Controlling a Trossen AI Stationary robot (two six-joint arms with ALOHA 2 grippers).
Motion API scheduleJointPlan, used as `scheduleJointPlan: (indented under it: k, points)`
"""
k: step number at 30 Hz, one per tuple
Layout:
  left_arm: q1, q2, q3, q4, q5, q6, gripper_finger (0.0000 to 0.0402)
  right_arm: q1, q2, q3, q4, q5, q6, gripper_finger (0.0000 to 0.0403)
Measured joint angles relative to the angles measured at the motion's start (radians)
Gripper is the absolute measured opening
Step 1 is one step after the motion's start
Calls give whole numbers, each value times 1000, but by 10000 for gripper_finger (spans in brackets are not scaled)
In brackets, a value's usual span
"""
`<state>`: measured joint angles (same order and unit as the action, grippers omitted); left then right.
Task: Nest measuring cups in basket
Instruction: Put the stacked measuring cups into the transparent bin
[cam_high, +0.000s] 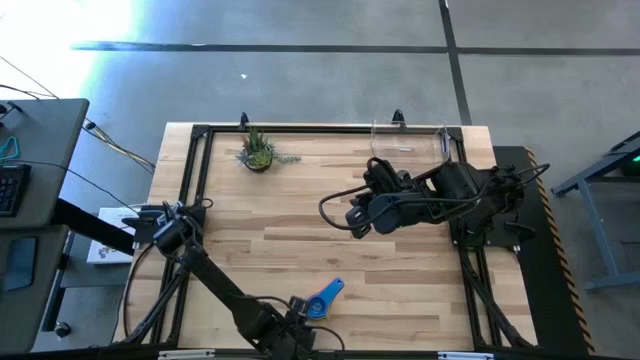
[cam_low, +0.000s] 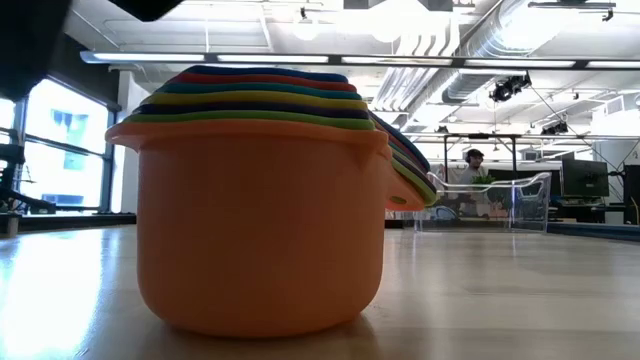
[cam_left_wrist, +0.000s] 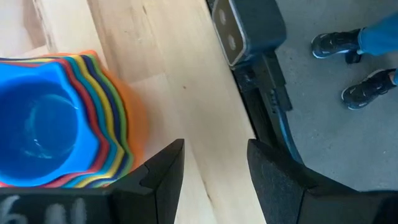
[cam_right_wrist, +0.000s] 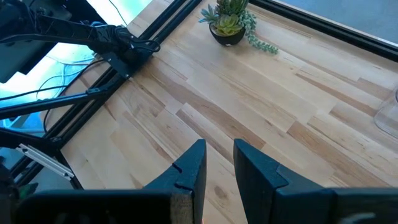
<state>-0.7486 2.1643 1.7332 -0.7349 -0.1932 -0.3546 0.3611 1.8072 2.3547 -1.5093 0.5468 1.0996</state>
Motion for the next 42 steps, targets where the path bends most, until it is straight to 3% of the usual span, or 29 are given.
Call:
scheduleJointPlan:
  k: [25, 42]
  points:
    - [110, 51, -1, -8, -52, 20, 168, 0, 0, 0, -3, 1, -5, 73]
    - [220, 51, -1, 8, -17, 123, 168, 0, 0, 0, -28, -1, -5, 73]
